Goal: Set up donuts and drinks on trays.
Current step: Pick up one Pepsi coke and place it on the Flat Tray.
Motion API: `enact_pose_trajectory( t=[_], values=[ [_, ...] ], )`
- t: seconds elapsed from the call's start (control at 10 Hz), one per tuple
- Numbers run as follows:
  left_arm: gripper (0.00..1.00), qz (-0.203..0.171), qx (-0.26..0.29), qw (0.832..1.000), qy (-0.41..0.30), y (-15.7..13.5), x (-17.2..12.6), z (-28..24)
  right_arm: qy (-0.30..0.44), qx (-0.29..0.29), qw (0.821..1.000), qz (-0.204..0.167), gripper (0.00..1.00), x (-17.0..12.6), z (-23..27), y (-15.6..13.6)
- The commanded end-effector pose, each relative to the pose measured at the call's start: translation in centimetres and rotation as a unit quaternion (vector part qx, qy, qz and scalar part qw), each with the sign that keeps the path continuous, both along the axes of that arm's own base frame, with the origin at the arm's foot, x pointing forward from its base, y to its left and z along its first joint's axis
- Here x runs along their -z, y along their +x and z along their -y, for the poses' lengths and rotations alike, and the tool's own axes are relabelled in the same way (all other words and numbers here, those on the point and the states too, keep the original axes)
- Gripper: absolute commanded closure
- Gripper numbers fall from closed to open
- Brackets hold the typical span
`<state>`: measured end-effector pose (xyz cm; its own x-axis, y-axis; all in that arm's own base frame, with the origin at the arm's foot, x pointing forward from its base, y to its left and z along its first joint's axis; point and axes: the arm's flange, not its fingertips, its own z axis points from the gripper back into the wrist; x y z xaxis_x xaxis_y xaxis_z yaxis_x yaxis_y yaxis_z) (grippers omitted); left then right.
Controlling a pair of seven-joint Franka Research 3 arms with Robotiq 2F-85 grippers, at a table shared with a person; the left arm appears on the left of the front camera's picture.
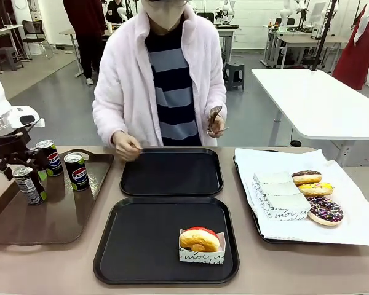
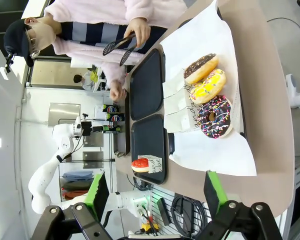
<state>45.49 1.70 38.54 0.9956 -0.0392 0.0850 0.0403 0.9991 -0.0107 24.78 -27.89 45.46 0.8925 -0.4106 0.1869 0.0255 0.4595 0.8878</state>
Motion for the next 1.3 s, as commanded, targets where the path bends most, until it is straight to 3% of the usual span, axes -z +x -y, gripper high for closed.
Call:
enact_pose_trajectory(
  t=[0.0, 0.6, 0.7, 0.9, 1.0, 1.1, 1.2],
  values=[
    [0.00, -0.007, -0.016, 1.000, -0.007, -0.13, 0.42, 0.59, 0.006, -0.002, 1.000, 0.012, 0.00, 0.00, 0.05, 0.17],
    [0.00, -0.003, -0.017, 1.000, -0.007, -0.10, 1.19, 0.52, 0.006, -0.002, 1.000, 0.012, 0.00, 0.00, 0.05, 0.17],
    [0.53, -0.002, -0.017, 1.000, -0.006, -0.12, 1.15, 0.59, 0.006, -0.002, 1.000, 0.012, 0.00, 0.00, 0.05, 0.17],
    [0.56, 0.000, -0.018, 1.000, -0.005, -0.14, 1.08, 0.54, 0.006, -0.002, 1.000, 0.012, 0.00, 0.00, 0.05, 0.17],
    [1.00, 0.000, -0.018, 1.000, -0.005, -0.10, 1.06, 0.53, 0.006, -0.002, 1.000, 0.012, 0.00, 0.00, 0.05, 0.17],
    [0.71, -0.001, -0.017, 1.000, -0.004, -0.06, 1.04, 0.53, 0.006, -0.002, 1.000, 0.012, 0.00, 0.00, 0.05, 0.17],
    [1.00, -0.001, -0.016, 1.000, -0.005, -0.18, 0.89, 0.55, 0.006, -0.002, 1.000, 0.012, 0.00, 0.00, 0.05, 0.17]
  ],
)
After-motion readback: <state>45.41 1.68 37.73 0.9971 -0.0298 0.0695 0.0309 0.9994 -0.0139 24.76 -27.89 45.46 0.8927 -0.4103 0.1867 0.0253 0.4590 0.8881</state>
